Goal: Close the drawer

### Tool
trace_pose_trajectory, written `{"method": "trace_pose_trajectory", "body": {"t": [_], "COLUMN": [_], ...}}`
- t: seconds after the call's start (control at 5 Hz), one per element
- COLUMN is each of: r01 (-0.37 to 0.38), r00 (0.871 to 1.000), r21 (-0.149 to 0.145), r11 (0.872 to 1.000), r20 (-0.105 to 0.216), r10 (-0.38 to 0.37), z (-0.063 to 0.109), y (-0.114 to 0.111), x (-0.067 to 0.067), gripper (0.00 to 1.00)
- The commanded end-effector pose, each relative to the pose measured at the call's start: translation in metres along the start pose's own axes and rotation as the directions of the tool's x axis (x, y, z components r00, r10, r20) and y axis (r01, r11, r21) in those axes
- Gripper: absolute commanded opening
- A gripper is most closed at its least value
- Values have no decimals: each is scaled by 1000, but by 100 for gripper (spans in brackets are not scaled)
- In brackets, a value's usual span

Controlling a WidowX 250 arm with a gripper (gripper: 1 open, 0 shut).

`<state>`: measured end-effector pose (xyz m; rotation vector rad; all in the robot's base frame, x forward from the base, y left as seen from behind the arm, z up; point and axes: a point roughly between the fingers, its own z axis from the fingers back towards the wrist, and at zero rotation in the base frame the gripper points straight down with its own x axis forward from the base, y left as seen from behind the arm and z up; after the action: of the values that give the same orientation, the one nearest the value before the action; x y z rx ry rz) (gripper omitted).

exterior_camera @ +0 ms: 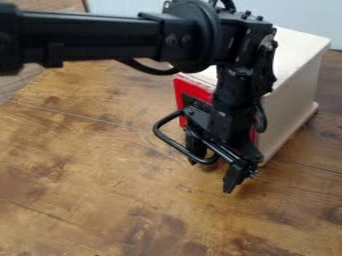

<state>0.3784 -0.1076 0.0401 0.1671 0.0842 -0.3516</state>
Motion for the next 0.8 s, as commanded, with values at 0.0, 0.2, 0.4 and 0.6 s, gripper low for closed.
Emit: {"method": "trace_pose_trajectory", "body": {"t": [0.0, 0.2, 0.4, 0.6], "r01": [50, 98, 118, 142], "r00": [999, 995, 993, 990], "r21": [10, 19, 29, 39], "r11": [999, 995, 993, 989], "r20": [-3, 6, 5, 5], "r10": [-50, -98, -118, -142], "z": [0, 5, 11, 16], "y": [-9, -20, -23, -22], "x": [-5, -11, -12, -13], "gripper": [100, 100, 100, 100]}}
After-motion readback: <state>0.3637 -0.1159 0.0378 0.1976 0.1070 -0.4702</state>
